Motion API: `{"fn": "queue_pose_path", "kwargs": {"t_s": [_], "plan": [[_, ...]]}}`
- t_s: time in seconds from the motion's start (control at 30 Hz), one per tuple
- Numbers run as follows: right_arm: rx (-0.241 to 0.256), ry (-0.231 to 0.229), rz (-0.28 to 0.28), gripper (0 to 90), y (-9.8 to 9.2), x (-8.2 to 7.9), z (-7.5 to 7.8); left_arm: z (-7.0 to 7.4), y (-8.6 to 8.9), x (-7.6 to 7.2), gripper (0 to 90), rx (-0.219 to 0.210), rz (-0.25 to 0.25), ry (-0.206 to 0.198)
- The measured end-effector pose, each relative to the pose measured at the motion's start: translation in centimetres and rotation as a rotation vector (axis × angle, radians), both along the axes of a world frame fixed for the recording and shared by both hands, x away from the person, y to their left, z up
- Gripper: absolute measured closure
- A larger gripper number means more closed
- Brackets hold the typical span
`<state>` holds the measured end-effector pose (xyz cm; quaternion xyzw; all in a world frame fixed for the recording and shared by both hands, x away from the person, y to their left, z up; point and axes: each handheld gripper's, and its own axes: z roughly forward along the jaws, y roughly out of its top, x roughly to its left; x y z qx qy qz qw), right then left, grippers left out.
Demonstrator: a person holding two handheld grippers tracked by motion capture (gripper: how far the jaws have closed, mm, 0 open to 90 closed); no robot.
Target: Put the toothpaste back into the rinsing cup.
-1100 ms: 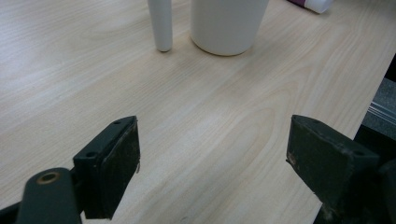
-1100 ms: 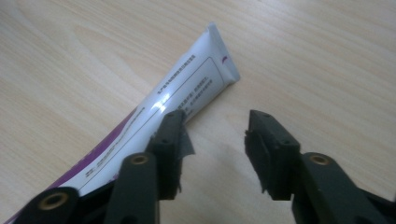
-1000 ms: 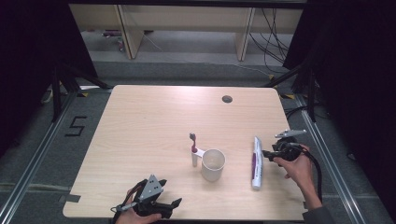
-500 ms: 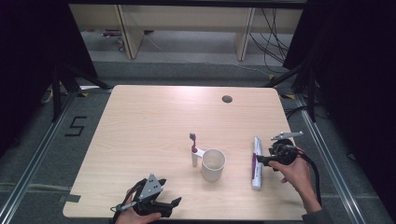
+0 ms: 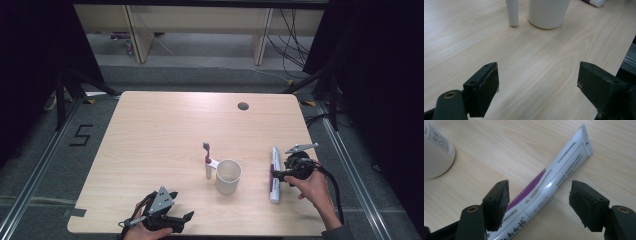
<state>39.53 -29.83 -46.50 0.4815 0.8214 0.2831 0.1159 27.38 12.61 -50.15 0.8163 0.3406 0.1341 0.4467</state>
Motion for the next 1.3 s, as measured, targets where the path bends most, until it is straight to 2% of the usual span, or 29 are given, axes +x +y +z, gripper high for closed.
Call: {"fn": "queue_pose_path", "kwargs": {"t_s": [0.03, 0.07, 0.1, 0.13, 0.17, 0.2, 0.23, 0.33, 0.4, 0.43, 0.5, 0.53, 0.6, 0.63, 0.67, 0.7, 0.8, 0.87, 0.9, 0.97, 1.0, 1.03, 1.1, 1.13, 1.17, 1.2, 1.23, 1.3], "plan": [[-0.020, 0.020, 0.011, 32.9, 0.0, 0.0, 0.1, 0.0, 0.1, 0.0, 16.7, 0.012, -0.013, -0.001], [-0.023, 0.023, 0.012, 32.9, 0.0, 0.0, 0.1, -0.1, -0.1, 0.0, 16.7, -0.005, -0.002, -0.001], [-0.022, 0.026, 0.016, 32.8, 0.1, 0.0, 0.0, -0.1, -0.1, 0.0, 16.8, -0.004, -0.002, 0.000], [-0.022, 0.026, 0.016, 32.8, 0.1, 0.0, 0.0, -0.1, -0.1, 0.0, 16.8, -0.004, -0.002, 0.000], [-0.014, 0.008, 0.013, 32.7, 0.2, 0.1, -0.3, -0.1, -0.1, 0.0, 16.8, -0.012, 0.002, -0.001], [-0.045, 0.019, 0.034, 32.4, 0.0, 0.2, -0.2, -0.1, -0.1, 0.0, 16.7, -0.011, 0.000, -0.001], [-0.056, 0.038, 0.017, 32.2, 0.1, 0.2, -0.2, -0.1, -0.2, 0.0, 16.8, -0.010, 0.001, -0.002], [-0.043, 0.041, 0.006, 32.2, 0.2, 0.2, -0.4, -0.1, -0.1, -0.1, 16.7, -0.007, 0.001, -0.001], [-0.047, 0.047, 0.020, 31.8, 0.2, 0.2, -0.4, -0.1, -0.1, 0.0, 16.8, -0.007, 0.003, -0.001], [-0.049, 0.065, 0.005, 31.8, 0.3, 0.2, -0.4, -0.2, -0.1, 0.0, 16.7, -0.007, 0.001, -0.001], [-0.062, 0.057, 0.022, 31.6, 0.2, 0.4, -0.6, -0.2, -0.1, 0.1, 16.8, -0.003, -0.008, 0.000], [-0.059, 0.077, 0.010, 31.5, 0.3, 0.4, -0.7, -0.1, -0.1, 0.0, 16.7, 0.001, -0.007, 0.000], [-0.069, 0.081, 0.009, 30.3, 0.4, 0.6, -0.9, -0.2, -0.2, 0.0, 16.7, -0.012, -0.008, 0.000], [-0.061, 0.086, 0.012, 30.3, 0.4, 0.7, -1.0, -0.2, -0.2, 0.0, 16.8, -0.014, -0.006, 0.001], [-0.046, 0.112, -0.016, 30.4, 0.7, 0.6, -1.0, -0.2, -0.2, 0.0, 16.8, -0.013, -0.008, -0.001], [-0.058, 0.105, 0.000, 30.4, 0.6, 0.8, -1.1, -0.2, -0.2, 0.0, 16.8, -0.011, -0.006, -0.001], [-0.048, 0.120, -0.010, 30.4, 0.7, 0.8, -1.2, -0.1, -0.2, 0.0, 16.8, -0.008, -0.004, -0.001], [-0.055, 0.106, 0.009, 31.3, 0.7, 1.0, -1.4, -0.2, -0.2, 0.0, 16.8, -0.007, -0.010, -0.003], [-0.058, 0.132, 0.011, 33.0, 0.7, 1.2, -1.5, -0.2, -0.2, -0.1, 16.7, -0.003, -0.014, -0.002], [-0.053, 0.129, -0.004, 33.6, 0.9, 1.1, -1.5, -0.1, -0.3, -0.1, 16.7, 0.002, -0.013, -0.009], [-0.056, 0.126, 0.010, 34.1, 0.9, 1.3, -1.6, -0.1, -0.2, -0.1, 16.7, 0.010, -0.025, -0.007], [-0.043, 0.141, -0.011, 34.5, 1.1, 1.3, -1.7, -0.1, -0.2, -0.1, 16.7, 0.010, -0.024, -0.008], [-0.051, 0.148, -0.004, 34.8, 1.0, 1.4, -1.6, -0.1, -0.2, -0.1, 16.7, 0.011, -0.024, -0.008], [-0.052, 0.148, -0.004, 35.2, 0.9, 1.7, -1.7, -0.1, -0.1, -0.1, 16.8, 0.029, -0.025, -0.011], [-0.052, 0.148, -0.004, 35.2, 0.9, 1.7, -1.7, -0.1, -0.1, -0.1, 16.8, 0.028, -0.026, -0.008], [-0.049, 0.150, -0.027, 35.4, 0.9, 1.8, -1.7, -0.2, -0.3, -0.1, 16.7, -0.001, -0.017, -0.004], [-0.044, 0.140, -0.019, 35.7, 0.7, 2.0, -1.8, -0.2, -0.2, -0.1, 16.7, 0.011, -0.023, -0.003], [-0.036, 0.165, -0.017, 35.9, 0.6, 2.2, -1.6, -0.2, -0.2, -0.1, 16.8, 0.009, -0.027, 0.001]]}}
